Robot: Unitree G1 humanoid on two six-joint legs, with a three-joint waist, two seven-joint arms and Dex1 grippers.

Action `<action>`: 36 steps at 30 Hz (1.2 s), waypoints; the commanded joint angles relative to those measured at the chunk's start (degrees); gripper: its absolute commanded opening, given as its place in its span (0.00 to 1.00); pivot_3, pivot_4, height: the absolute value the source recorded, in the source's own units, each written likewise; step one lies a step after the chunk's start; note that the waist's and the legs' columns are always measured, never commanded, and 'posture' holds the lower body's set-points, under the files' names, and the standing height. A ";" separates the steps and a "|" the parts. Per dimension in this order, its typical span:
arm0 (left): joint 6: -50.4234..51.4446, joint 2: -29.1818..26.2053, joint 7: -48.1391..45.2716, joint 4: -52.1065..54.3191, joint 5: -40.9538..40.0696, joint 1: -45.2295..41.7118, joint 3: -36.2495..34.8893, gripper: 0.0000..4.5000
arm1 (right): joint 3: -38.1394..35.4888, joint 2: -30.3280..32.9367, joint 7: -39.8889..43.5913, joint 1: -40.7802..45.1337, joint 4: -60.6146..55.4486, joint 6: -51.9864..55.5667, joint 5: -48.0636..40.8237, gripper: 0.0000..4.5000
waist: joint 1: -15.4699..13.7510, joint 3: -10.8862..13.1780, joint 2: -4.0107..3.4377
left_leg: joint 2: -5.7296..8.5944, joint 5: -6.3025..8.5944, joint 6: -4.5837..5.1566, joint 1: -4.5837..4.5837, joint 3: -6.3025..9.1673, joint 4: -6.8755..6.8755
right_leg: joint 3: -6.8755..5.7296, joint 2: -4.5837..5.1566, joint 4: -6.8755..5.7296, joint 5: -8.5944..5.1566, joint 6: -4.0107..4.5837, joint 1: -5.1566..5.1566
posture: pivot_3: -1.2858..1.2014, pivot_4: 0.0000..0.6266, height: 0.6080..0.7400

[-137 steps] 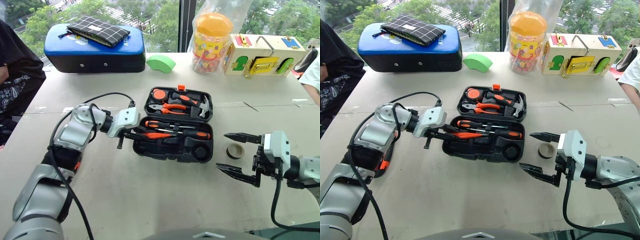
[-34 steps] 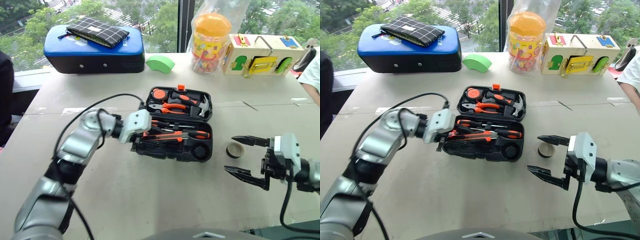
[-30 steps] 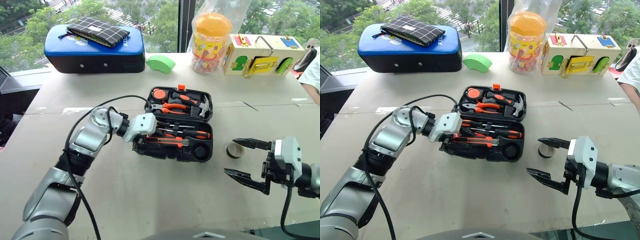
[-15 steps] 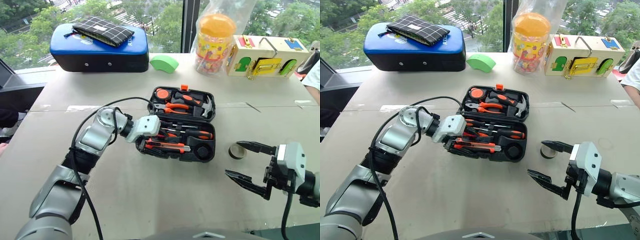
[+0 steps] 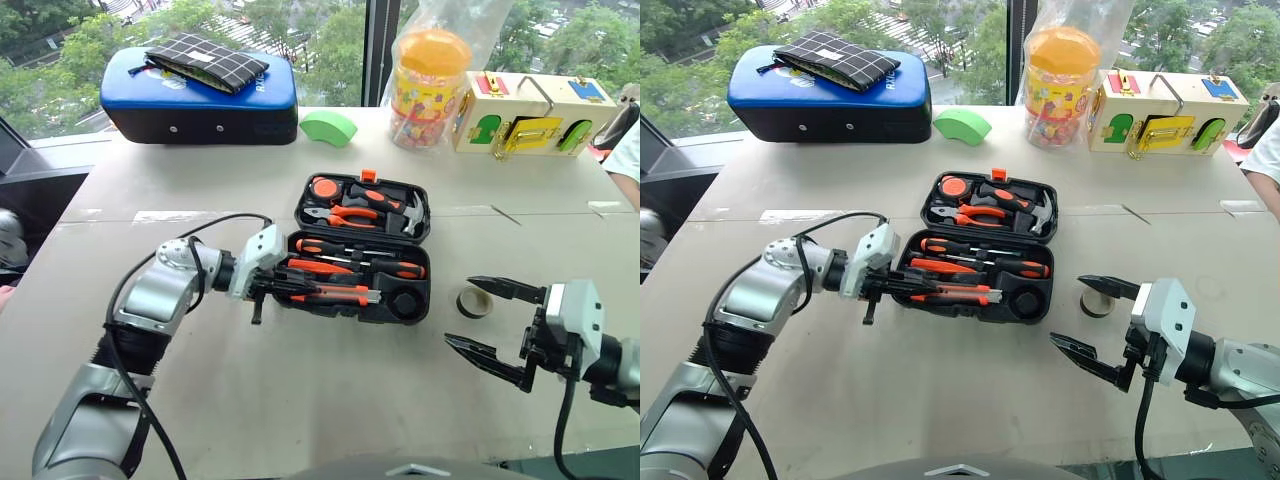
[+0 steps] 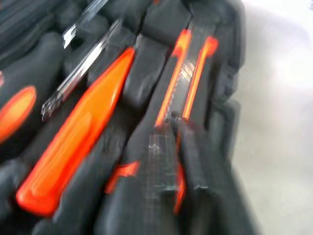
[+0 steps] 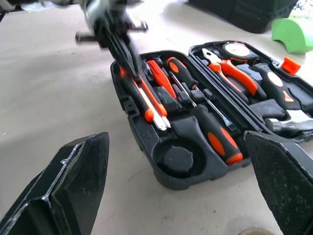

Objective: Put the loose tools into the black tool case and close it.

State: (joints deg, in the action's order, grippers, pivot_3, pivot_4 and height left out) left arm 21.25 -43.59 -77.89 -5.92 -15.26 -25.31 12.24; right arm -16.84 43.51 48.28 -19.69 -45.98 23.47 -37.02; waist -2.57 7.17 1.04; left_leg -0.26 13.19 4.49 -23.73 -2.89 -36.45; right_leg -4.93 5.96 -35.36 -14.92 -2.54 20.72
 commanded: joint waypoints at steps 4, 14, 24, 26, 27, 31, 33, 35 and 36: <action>-4.33 2.18 4.13 -3.97 8.16 2.32 5.97 0.01 | -0.41 0.49 -0.80 -0.05 0.11 0.44 0.77 1.00 | -0.21 -0.78 -0.71 | 0.00 0.03 -0.05 0.05 0.00 0.01 | 0.02 0.11 -0.01 0.00 0.01 -0.03 | 0.52 0.24 1.00; 8.23 0.00 -3.04 14.87 -16.53 5.55 -9.58 0.12 | 8.56 1.31 -9.72 3.40 4.32 10.19 9.48 1.00 | 0.65 -0.39 -0.20 | 0.00 -0.02 -0.05 -0.13 0.06 0.03 | -0.11 0.15 -0.04 -0.01 0.02 0.14 | 0.52 0.24 1.00; 12.23 -5.51 1.37 35.97 -22.70 15.95 -14.32 0.99 | 15.66 1.31 -12.39 12.71 14.06 20.31 12.98 0.94 | 1.70 -0.10 -0.42 | 0.01 -0.01 -0.07 -0.04 0.05 0.07 | -0.13 0.11 0.04 -0.02 0.01 0.02 | 0.52 0.24 1.00; 13.56 -5.79 3.84 40.47 -24.29 18.93 -15.81 1.00 | 15.54 0.30 -12.98 14.53 14.85 22.63 12.00 0.80 | 1.70 -0.05 -0.41 | 0.01 -0.04 -0.12 -0.04 0.04 0.09 | -0.12 0.10 0.05 -0.01 0.01 0.02 | 0.52 0.24 1.00; 14.26 -5.87 5.24 42.62 -25.09 20.16 -16.39 1.00 | 15.77 0.33 -12.92 15.16 15.12 23.14 12.09 0.69 | 1.68 -0.03 -0.42 | 0.00 -0.06 -0.16 -0.04 0.06 0.10 | -0.13 0.09 0.05 -0.02 0.01 0.02 | 0.52 0.24 1.00; 16.49 -5.75 10.72 48.54 -27.64 22.84 -16.99 1.00 | 16.34 1.13 -11.87 16.36 15.64 22.97 13.14 0.27 | 1.37 0.01 -0.46 | 0.01 0.11 -0.35 -0.04 0.06 0.10 | -0.13 0.10 0.07 -0.02 0.01 0.01 | 0.52 0.24 1.00; 17.37 -5.54 13.10 50.14 -28.42 22.98 -16.41 1.00 | 16.10 1.85 -11.31 16.79 15.29 23.07 13.40 0.06 | 1.34 0.02 -0.47 | 0.01 0.12 -0.35 -0.04 0.05 0.10 | -0.13 0.09 0.11 -0.01 0.00 0.00 | 0.52 0.24 1.00; 17.98 -4.91 15.54 51.22 -28.77 22.72 -15.32 1.00 | 14.83 2.80 -10.49 17.25 14.06 23.36 12.86 0.02 | 1.34 0.03 -0.47 | 0.01 0.10 -0.35 -0.04 0.04 0.09 | -0.12 0.04 0.11 -0.01 -0.01 -0.01 | 0.52 0.24 1.00; 18.19 -4.57 16.54 51.32 -28.80 22.43 -14.57 1.00 | 13.77 3.31 -9.70 18.17 12.25 24.36 11.25 0.02 | 1.35 0.05 -0.50 | 0.01 0.09 -0.35 -0.04 0.04 0.09 | -0.12 0.03 0.11 -0.01 -0.01 -0.01 | 0.52 0.24 1.00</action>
State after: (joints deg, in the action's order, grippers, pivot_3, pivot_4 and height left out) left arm 39.22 -48.58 -62.73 43.31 -42.99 -2.27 -2.87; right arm -0.62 45.88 37.47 -3.10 -30.31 47.47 -24.26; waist -1.22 7.22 0.54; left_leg -0.25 13.25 4.10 -23.77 -2.87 -36.36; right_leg -5.05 5.97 -35.25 -14.94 -2.55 20.71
